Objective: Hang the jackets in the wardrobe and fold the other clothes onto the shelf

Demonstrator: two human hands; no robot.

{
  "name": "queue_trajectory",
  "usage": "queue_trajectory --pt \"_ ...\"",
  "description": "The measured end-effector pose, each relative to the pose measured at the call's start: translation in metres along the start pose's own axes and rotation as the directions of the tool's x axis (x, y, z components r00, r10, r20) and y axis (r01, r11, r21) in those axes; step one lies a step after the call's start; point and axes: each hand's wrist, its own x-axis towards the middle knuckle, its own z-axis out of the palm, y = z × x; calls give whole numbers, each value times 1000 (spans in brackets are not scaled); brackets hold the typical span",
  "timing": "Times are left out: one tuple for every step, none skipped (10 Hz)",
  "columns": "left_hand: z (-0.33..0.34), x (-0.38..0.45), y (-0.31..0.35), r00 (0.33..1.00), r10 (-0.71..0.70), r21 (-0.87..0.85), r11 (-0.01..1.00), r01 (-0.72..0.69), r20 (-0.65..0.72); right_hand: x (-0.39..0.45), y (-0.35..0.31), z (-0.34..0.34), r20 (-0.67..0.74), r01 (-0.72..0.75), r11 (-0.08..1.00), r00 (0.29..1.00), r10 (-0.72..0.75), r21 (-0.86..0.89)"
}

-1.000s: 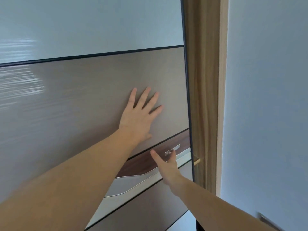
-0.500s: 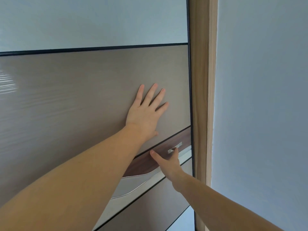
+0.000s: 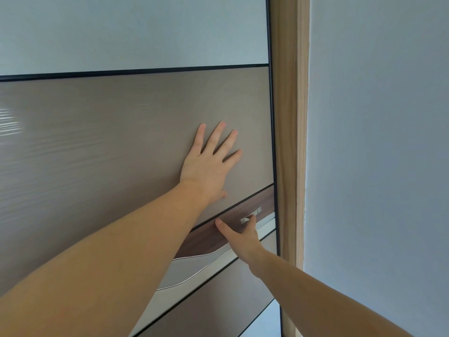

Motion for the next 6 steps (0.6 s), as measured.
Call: queue_trajectory --pt "1 1 0 1000 -7 8 1000 7 -3 3 0 0 1 5 1000 1000 -5 -13" --pt "-1 4 1 1000 6 8 1000 -6 3 6 -2 -1 -8 9 1000 1000 -9 -24" --pt "-2 6 4 999 8 -3 1000 -8 32 5 -3 -9 -8 10 998 1000 -11 -63" --pt "-8 6 2 999 30 -119 993 -27 18 -1 -8 -26 41 42 980 999 -35 -193" --pt "-16 -9 1 997 60 -237 970 -47 48 -12 -16 -46 57 43 929 998 -23 -367" --pt "-11 -45 16 993 88 -338 939 -58 74 -37 -29 -58 22 99 822 994 -105 -561"
